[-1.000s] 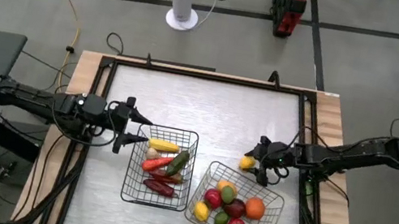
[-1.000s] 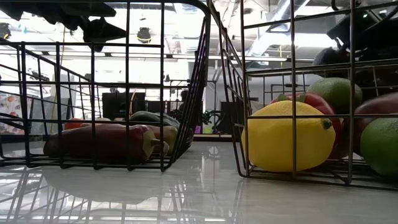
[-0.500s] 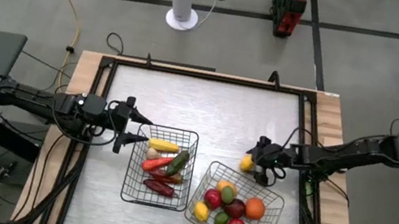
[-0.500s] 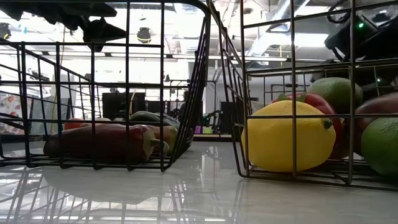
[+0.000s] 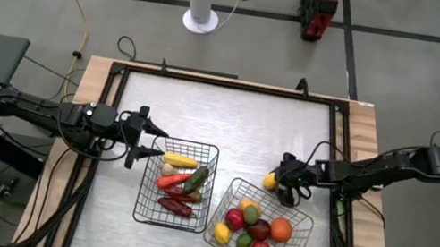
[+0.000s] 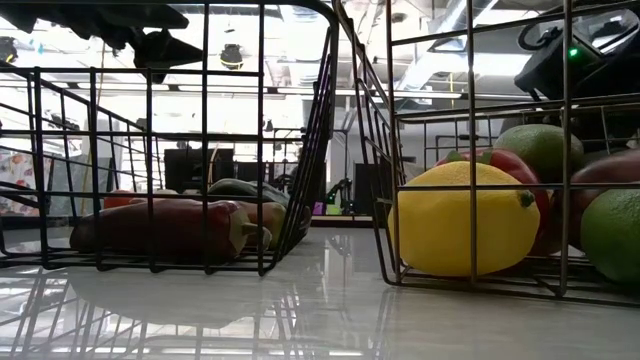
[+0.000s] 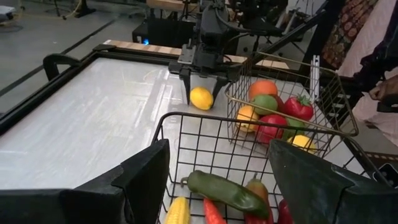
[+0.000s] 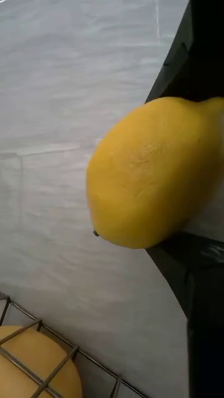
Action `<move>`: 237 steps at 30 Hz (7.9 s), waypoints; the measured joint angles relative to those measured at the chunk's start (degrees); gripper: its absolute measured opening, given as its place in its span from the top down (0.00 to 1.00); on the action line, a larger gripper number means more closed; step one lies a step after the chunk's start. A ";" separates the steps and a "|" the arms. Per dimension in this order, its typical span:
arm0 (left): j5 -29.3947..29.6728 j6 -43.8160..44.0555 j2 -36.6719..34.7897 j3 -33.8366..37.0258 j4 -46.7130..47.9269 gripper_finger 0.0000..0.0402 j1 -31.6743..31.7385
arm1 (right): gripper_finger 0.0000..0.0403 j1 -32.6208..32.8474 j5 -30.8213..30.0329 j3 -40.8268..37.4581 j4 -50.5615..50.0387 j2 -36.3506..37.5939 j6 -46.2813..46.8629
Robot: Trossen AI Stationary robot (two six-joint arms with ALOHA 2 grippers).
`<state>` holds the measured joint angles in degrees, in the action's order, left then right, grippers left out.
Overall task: Sort produce into baskets
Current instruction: Put the lemon into the right wire basket, then adjust the right wire basket, then return to Home Position
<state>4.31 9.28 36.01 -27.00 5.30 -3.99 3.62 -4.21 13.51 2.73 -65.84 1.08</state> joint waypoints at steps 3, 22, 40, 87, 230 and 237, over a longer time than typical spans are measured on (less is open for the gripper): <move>0.16 0.00 0.00 0.00 0.00 0.35 0.02 | 0.28 0.00 -0.02 -0.03 0.15 -0.04 -0.26; 0.69 0.74 0.00 0.00 0.28 0.35 0.00 | 0.29 -2.57 -30.67 9.99 -9.36 5.22 -13.45; 1.70 -0.32 0.00 0.00 0.46 0.35 0.02 | 0.29 -0.27 20.59 29.74 -13.62 11.50 1.84; 2.59 -1.51 -0.02 0.00 0.44 0.35 0.02 | 0.35 13.74 9.52 36.48 -55.38 -5.65 32.95; 14.92 -6.44 -2.58 -0.83 0.17 0.35 0.00 | 0.47 -5.94 0.95 39.66 -35.76 -0.75 -11.47; 16.63 -7.27 -9.65 -0.37 3.17 0.35 -0.02 | 0.48 -8.08 2.80 27.83 -21.55 10.44 -5.16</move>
<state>20.94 2.01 26.36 -27.38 8.47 -4.01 -4.46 -1.41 41.34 -18.82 -55.41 -4.08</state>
